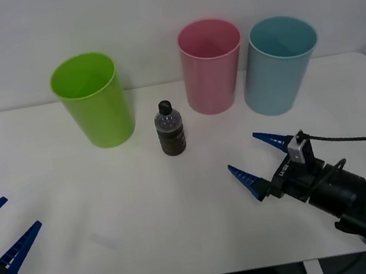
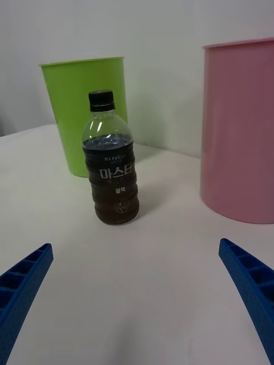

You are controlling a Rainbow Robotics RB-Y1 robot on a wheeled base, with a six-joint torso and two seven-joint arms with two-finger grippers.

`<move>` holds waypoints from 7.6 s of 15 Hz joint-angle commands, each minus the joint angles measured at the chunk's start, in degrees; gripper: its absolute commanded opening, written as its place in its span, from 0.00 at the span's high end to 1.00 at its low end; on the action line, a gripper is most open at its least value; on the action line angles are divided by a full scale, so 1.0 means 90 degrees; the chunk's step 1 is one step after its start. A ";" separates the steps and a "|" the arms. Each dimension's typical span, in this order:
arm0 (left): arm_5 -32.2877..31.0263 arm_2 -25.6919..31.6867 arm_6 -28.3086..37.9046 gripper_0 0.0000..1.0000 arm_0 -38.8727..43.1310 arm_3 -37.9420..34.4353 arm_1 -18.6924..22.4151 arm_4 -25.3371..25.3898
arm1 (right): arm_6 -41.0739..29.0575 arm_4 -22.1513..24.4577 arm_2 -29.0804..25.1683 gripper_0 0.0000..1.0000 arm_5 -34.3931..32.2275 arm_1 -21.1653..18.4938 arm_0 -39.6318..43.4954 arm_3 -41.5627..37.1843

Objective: Grasp the object on the table and drop it into the matching bin: aluminum can to the light blue bin, PET bottle to the pink bin.

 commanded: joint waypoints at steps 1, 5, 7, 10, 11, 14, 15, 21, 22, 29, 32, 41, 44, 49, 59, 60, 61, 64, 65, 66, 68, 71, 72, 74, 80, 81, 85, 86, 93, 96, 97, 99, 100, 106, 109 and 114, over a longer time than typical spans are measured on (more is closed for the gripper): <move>0.0000 0.0000 0.0000 0.00 0.0000 0.0000 0.0000 0.0000 | 0.0033 -0.0001 0.0309 0.00 0.0352 0.0007 -0.0149 0.0058; 0.0000 0.0000 0.0000 0.00 0.0000 0.0000 0.0000 0.0000 | 0.0190 0.0194 0.0279 0.00 0.0343 0.0300 -0.0871 0.0947; 0.0000 0.0000 0.0000 0.00 0.0000 0.0000 0.0000 0.0000 | 0.0248 0.0419 0.0113 0.00 0.0352 0.0544 -0.1145 0.1269; 0.0000 0.0000 0.0000 0.00 0.0000 0.0000 0.0000 0.0000 | 0.0317 0.0829 -0.0180 0.00 0.0401 0.0895 -0.1467 0.1601; 0.0000 0.0000 0.0000 0.00 0.0000 0.0000 0.0000 0.0000 | 0.0336 0.0927 -0.0258 0.00 0.0450 0.1022 -0.1574 0.1728; 0.0000 0.0000 0.0000 0.00 0.0000 0.0000 0.0000 0.0000 | 0.0405 0.0927 -0.0238 0.00 0.0597 0.1159 -0.1877 0.2080; 0.0000 0.0000 0.0000 0.00 0.0000 0.0000 0.0000 0.0000 | 0.0453 0.0927 -0.0238 0.00 0.0636 0.1198 -0.2033 0.2266; 0.0000 0.0000 0.0000 0.00 0.0000 0.0000 0.0000 0.0000 | 0.0668 0.0927 -0.0228 0.00 0.1016 0.1511 -0.2737 0.3066; 0.0000 0.0000 0.0000 0.00 0.0000 0.0000 0.0000 0.0000 | 0.0707 0.0927 -0.0228 0.00 0.1104 0.1550 -0.2854 0.3174; 0.0000 0.0000 0.0000 0.00 0.0000 0.0000 0.0000 0.0000 | 0.0912 0.0761 -0.0121 0.00 0.1632 0.1710 -0.3440 0.3857; 0.0000 0.0000 0.0000 0.00 0.0000 0.0000 0.0000 0.0000 | 0.1000 0.0722 -0.0023 0.00 0.1983 0.1710 -0.3567 0.3955; 0.0000 0.0000 0.0000 0.00 0.0000 0.0000 0.0000 0.0000 | 0.1186 0.0566 0.0221 0.00 0.2257 0.1710 -0.3567 0.3955; 0.0000 0.0000 0.0000 0.00 0.0000 0.0000 0.0000 0.0000 | 0.1205 0.0536 0.0289 0.00 0.2266 0.1710 -0.3567 0.3955; 0.0000 0.0000 0.0000 0.00 0.0000 0.0000 0.0000 0.0000 | 0.1244 0.0468 0.0387 0.77 0.2266 0.1710 -0.3567 0.3955; 0.0000 0.0000 0.0000 0.00 0.0000 0.0000 0.0000 0.0000 | 0.1362 0.0439 0.0426 1.00 0.2179 0.1710 -0.3557 0.3955; 0.0000 0.0000 0.0000 0.00 0.0000 0.0000 0.0000 0.0000 | 0.1352 0.0429 0.0426 1.00 0.2140 0.1710 -0.3557 0.3955; 0.0000 0.0000 0.0000 0.00 0.0000 0.0000 0.0000 0.0000 | 0.1352 0.0409 0.0426 1.00 0.2100 0.1710 -0.3557 0.3955; 0.0000 0.0000 0.0000 0.00 0.0000 0.0000 0.0000 0.0000 | 0.1323 0.0273 0.0455 1.00 0.1905 0.1710 -0.3557 0.3955; 0.0000 0.0000 0.0000 0.00 0.0000 0.0000 0.0000 0.0000 | 0.1313 0.0185 0.0475 1.00 0.1817 0.1710 -0.3557 0.3945; 0.0000 0.0000 0.0000 0.00 0.0000 0.0000 0.0000 0.0000 | 0.1313 0.0126 0.0494 1.00 0.1768 0.1710 -0.3547 0.3945; 0.0000 0.0000 0.0000 0.00 0.0000 0.0000 0.0000 0.0000 | 0.1264 0.0028 0.0553 1.00 0.1661 0.1628 -0.3440 0.3750; 0.0000 0.0000 0.0000 0.00 0.0000 0.0000 0.0000 0.0000 | 0.0864 -0.0225 0.1002 1.00 0.1729 0.1257 -0.2951 0.2851; 0.0000 0.0000 0.0000 0.00 0.0000 0.0000 0.0000 0.0000 | 0.0658 -0.0323 0.1188 1.00 0.1778 0.1110 -0.2766 0.2500; 0.0000 0.0000 0.0000 0.00 0.0000 0.0000 0.0000 0.0000 | 0.0219 -0.0518 0.1529 1.00 0.1915 0.0759 -0.2326 0.1641; 0.0000 0.0000 0.0000 0.00 0.0000 0.0000 0.0000 0.0000 | -0.0806 -0.0772 0.1822 1.00 0.2110 -0.0179 -0.1369 -0.0215; 0.0000 0.0000 0.0000 0.00 0.0000 0.0000 0.0000 0.0000 | -0.0943 -0.0811 0.1803 1.00 0.2130 -0.0296 -0.1282 -0.0410; 0.0000 0.0000 0.0000 0.00 0.0000 0.0000 0.0000 0.0000 | -0.1617 -0.0831 0.1578 1.00 0.2140 -0.0667 -0.0901 -0.1231; 0.0000 0.0000 0.0000 0.00 0.0000 0.0000 0.0000 0.0000 | -0.1734 -0.0821 0.1520 1.00 0.2140 -0.0716 -0.0852 -0.1377; 0.0000 0.0000 0.0000 0.00 0.0000 0.0000 0.0000 0.0000 | -0.2388 -0.0821 0.1207 1.00 0.2198 -0.1028 -0.0735 -0.2197; 0.0000 0.0000 0.0000 0.00 0.0000 0.0000 0.0000 0.0000 | -0.2906 -0.0792 0.1149 1.00 0.2306 -0.1224 -0.0744 -0.2568; 0.0000 0.0000 0.0000 0.00 0.0000 0.0000 0.0000 0.0000 | -0.3140 -0.0753 0.1139 1.00 0.2354 -0.1331 -0.0764 -0.2715; 0.0000 0.0000 0.0000 0.00 0.0000 0.0000 0.0000 0.0000 | -0.3511 -0.0733 0.1119 1.00 0.2393 -0.1458 -0.0881 -0.2871; 0.0000 0.0000 0.0000 0.00 0.0000 0.0000 0.0000 0.0000 | -0.3648 -0.0675 0.1080 1.00 0.2393 -0.1507 -0.0989 -0.2881; 0.0000 0.0000 0.0000 0.00 0.0000 0.0000 0.0000 0.0000 | -0.4058 -0.0597 0.1051 1.00 0.2569 -0.1927 -0.1750 -0.2627; 0.0000 0.0000 0.0000 0.00 0.0000 0.0000 0.0000 0.0000 | -0.4058 -0.0509 0.1051 1.00 0.2559 -0.1956 -0.2297 -0.2022; 0.0000 0.0000 0.0000 0.00 0.0000 0.0000 0.0000 0.0000 | -0.4058 -0.0128 0.1090 1.00 0.2569 -0.1771 -0.3293 -0.0742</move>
